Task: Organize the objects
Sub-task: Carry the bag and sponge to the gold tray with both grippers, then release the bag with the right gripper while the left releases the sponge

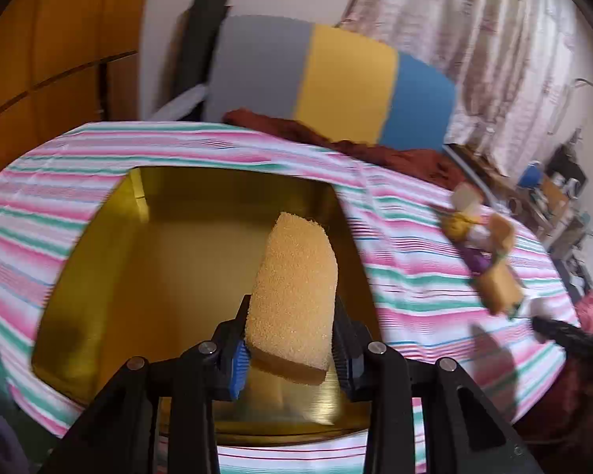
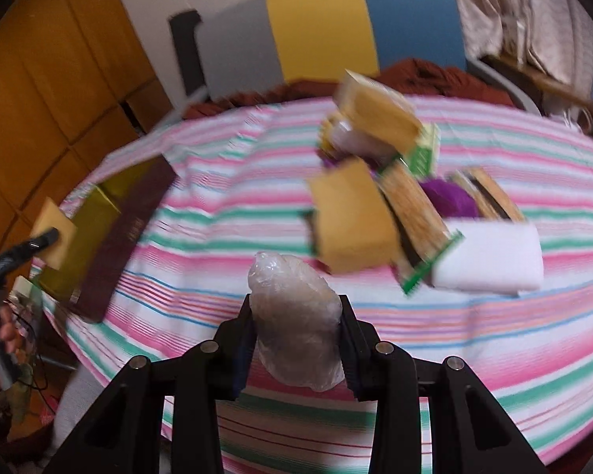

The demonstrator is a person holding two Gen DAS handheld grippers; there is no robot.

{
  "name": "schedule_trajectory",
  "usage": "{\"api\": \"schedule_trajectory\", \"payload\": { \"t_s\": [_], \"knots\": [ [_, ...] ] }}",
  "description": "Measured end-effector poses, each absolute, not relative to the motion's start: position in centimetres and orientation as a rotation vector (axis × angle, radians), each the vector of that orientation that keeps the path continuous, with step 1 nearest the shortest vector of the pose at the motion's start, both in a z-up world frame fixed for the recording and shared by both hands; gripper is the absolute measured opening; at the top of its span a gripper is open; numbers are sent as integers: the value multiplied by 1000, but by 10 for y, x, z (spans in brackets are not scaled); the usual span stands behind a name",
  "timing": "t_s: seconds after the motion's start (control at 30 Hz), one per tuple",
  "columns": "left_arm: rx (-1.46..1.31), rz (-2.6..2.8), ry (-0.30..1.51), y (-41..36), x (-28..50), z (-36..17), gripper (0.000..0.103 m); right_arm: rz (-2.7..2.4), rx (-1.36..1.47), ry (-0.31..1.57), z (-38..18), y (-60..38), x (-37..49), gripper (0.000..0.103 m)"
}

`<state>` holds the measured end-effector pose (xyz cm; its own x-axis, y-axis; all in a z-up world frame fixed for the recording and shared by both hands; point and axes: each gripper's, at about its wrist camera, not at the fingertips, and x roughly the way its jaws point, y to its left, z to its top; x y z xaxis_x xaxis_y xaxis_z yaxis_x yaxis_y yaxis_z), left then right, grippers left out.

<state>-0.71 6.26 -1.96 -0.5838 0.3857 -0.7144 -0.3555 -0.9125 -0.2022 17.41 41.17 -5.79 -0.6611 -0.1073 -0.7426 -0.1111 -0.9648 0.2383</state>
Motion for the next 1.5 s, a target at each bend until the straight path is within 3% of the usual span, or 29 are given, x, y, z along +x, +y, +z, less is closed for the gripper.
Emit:
{"api": "schedule_trajectory", "payload": {
  "t_s": [0.27, 0.8, 0.97, 1.5],
  "knots": [
    [-1283, 2566, -37, 18, -33, -48, 35, 3016, -1242, 498, -35, 340, 148, 38],
    [-1470, 2590, -40, -30, -39, -71, 36, 3236, -1469, 397, -43, 177, 81, 38],
    [-1502, 2596, -35, -33, -42, -68, 47, 3239, -1520, 356, -51, 155, 68, 39],
    [-1198, 2793, -396, -80, -22, 6, 50, 3199, -1653, 267, -80, 108, 34, 40]
  ]
}}
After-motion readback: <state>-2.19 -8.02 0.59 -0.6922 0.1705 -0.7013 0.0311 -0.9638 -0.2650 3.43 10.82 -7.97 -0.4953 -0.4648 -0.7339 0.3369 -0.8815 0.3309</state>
